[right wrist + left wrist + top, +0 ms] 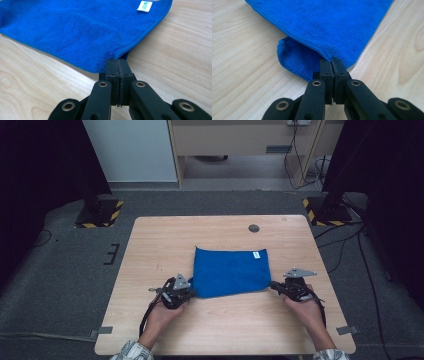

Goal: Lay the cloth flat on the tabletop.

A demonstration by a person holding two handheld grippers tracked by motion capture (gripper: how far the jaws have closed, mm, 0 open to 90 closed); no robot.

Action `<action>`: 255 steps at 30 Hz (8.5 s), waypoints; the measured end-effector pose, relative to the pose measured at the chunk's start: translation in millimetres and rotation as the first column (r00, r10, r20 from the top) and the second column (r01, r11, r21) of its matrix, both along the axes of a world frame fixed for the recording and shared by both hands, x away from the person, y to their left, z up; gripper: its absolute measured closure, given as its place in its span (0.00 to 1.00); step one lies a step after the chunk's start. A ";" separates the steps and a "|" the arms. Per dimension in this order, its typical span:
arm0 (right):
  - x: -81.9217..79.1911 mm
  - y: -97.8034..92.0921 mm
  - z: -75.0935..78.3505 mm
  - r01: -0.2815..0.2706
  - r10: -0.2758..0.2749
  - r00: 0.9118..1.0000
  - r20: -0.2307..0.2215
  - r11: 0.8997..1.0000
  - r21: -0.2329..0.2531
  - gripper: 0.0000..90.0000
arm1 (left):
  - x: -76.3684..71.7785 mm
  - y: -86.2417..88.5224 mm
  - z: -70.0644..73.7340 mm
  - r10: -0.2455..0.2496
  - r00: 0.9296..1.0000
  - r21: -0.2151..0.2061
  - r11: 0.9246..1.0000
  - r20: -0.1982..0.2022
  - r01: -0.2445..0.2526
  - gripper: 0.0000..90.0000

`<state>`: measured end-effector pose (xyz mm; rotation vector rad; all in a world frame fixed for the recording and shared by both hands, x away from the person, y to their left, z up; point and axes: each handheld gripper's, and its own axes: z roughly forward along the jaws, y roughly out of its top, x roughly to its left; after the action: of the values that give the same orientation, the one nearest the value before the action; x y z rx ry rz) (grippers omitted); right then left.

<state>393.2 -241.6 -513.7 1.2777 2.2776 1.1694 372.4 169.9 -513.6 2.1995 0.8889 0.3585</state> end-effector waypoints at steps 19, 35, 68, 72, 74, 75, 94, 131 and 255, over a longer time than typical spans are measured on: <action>45.6 2.5 15.9 0.000 0.000 1.000 -0.030 1.000 -0.018 1.00 | 59.7 14.1 16.8 0.132 0.991 -0.098 0.987 0.010 -0.131 0.98; 91.4 11.1 -4.6 0.111 -0.113 0.992 -0.051 0.992 -0.056 0.71 | 99.2 11.1 -1.5 0.256 0.966 -0.075 0.965 0.041 -0.253 0.60; 12.8 55.7 -18.1 -0.033 0.038 0.999 0.035 0.991 -0.131 0.83 | 30.2 45.5 -0.2 0.220 0.973 -0.089 0.973 0.066 -0.214 0.38; 13.0 54.8 -18.3 -0.022 0.031 0.998 0.054 0.987 -0.159 0.95 | 30.2 42.7 -0.8 0.205 0.976 -0.087 0.976 0.069 -0.199 0.38; 13.7 53.3 -18.5 -0.026 0.035 0.998 0.056 0.987 -0.158 0.97 | 30.2 41.6 -1.0 0.194 0.978 -0.085 0.979 0.073 -0.187 0.38; 13.8 53.0 -18.5 -0.027 0.036 0.998 0.055 0.987 -0.157 0.97 | 30.2 41.6 -1.0 0.194 0.978 -0.085 0.979 0.073 -0.187 0.38; 1.5 26.8 3.4 -0.053 0.055 0.998 0.043 0.997 -0.057 0.98 | 47.0 27.9 -14.3 0.160 0.986 -0.046 0.986 0.040 -0.158 0.39; 31.1 3.6 -14.8 0.029 -0.028 1.000 0.015 0.995 -0.098 0.98 | 109.4 -5.2 -15.2 0.122 0.989 -0.215 0.967 -0.086 -0.138 0.87; 11.7 6.9 -17.4 0.019 -0.011 0.999 0.048 0.988 -0.156 0.97 | 50.1 -34.2 -19.9 0.133 0.990 -0.025 0.991 0.038 -0.133 0.59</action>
<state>404.9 -234.7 -531.1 1.1934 2.2715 0.9832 422.5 135.7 -533.5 2.1108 1.0158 0.4525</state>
